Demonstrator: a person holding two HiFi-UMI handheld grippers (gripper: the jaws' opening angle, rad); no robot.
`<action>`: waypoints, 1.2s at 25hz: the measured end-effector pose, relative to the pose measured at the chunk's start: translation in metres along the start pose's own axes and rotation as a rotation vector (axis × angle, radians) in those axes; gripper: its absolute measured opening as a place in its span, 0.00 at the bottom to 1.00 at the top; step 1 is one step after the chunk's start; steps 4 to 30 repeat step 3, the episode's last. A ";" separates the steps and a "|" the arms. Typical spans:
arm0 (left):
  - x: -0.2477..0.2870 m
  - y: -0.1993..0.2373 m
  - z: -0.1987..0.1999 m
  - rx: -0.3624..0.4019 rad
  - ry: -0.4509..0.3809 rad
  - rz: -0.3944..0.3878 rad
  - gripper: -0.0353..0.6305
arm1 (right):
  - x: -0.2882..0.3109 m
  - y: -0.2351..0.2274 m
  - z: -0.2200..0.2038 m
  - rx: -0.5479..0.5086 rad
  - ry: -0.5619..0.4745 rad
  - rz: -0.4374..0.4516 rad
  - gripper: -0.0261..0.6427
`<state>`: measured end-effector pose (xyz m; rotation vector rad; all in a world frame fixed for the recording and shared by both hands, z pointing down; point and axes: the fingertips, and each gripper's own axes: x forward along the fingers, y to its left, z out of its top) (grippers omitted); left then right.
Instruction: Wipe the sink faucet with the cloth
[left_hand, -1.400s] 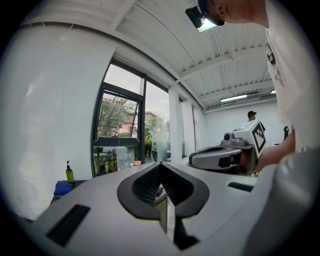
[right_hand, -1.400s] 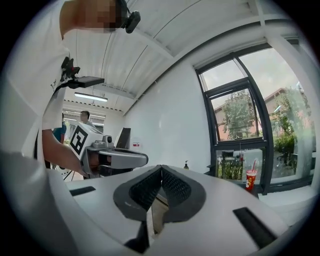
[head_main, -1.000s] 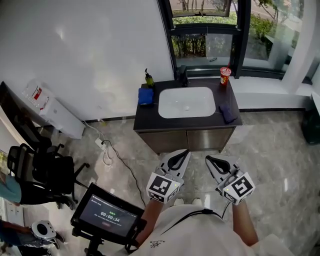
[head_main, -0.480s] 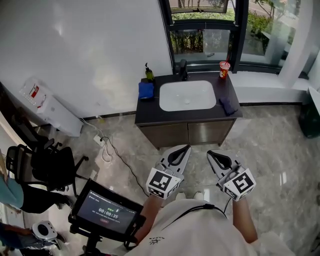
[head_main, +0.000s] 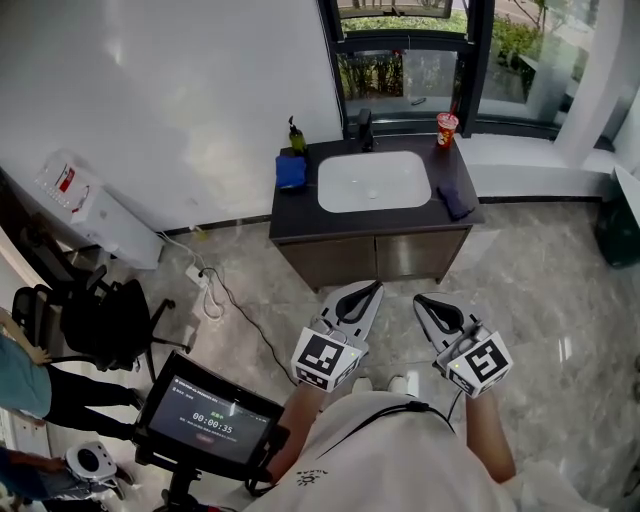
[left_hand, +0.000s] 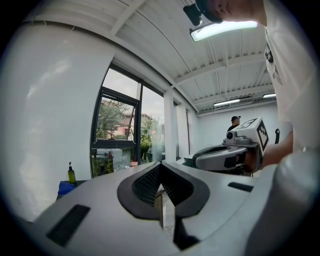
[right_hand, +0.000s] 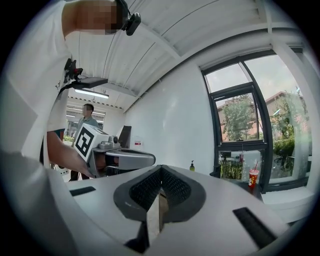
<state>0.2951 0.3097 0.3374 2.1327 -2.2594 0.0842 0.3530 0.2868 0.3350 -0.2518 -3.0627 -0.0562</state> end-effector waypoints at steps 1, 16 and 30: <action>-0.001 -0.001 0.000 -0.002 0.001 0.001 0.04 | -0.001 0.001 0.000 -0.001 0.003 0.002 0.05; -0.002 -0.002 -0.001 -0.007 0.002 0.003 0.04 | -0.002 0.002 0.000 -0.004 0.008 0.005 0.05; -0.002 -0.002 -0.001 -0.007 0.002 0.003 0.04 | -0.002 0.002 0.000 -0.004 0.008 0.005 0.05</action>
